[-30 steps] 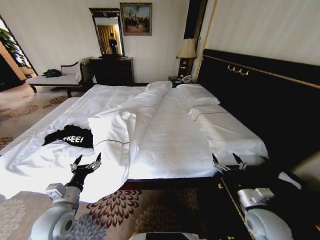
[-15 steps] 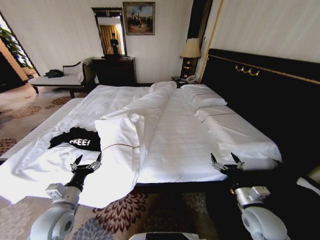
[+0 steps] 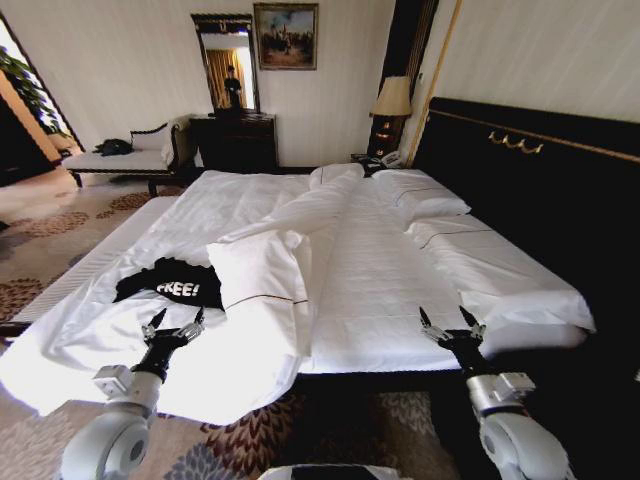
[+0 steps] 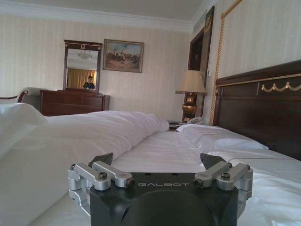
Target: Fold the clothes on the bed.
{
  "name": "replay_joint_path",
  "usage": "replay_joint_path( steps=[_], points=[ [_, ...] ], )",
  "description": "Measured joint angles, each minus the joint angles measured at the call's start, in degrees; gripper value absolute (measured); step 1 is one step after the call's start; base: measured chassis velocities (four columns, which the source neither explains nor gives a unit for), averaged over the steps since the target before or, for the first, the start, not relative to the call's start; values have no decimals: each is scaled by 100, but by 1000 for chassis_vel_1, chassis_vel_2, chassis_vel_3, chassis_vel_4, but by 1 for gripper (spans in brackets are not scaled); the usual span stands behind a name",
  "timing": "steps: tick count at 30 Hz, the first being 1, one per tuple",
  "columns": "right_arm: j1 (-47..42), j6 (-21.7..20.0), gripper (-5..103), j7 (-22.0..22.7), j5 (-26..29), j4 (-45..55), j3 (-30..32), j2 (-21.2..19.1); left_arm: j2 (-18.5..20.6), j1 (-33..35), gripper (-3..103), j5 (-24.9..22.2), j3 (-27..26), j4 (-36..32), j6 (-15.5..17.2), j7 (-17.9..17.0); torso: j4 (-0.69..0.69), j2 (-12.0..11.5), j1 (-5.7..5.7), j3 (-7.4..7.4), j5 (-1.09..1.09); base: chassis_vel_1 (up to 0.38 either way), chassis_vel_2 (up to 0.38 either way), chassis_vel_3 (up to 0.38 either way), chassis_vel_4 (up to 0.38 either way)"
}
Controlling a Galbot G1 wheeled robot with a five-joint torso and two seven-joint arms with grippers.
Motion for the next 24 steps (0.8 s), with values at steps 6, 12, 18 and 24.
replay_joint_path(
  steps=[6,12,18,24],
  points=[
    [-39,108,100,4,-42,0,21,13,-45,56,100,9,1,1,1,0,-1,0,-1,0,0,12,195,-17,-205],
    [-28,122,100,27,-42,16,5,7,-67,44,100,0,-12,3,-1,-7,0,1,-1,-1,0,-44,244,41,-226],
    [-69,116,100,74,-27,66,31,13,-83,90,100,-13,-29,-5,-22,0,0,1,-1,0,0,-147,284,127,-283],
    [-43,185,100,106,185,169,74,-31,-100,107,100,-26,-35,-12,-33,10,0,0,1,0,2,-238,271,233,-270]
  ],
)
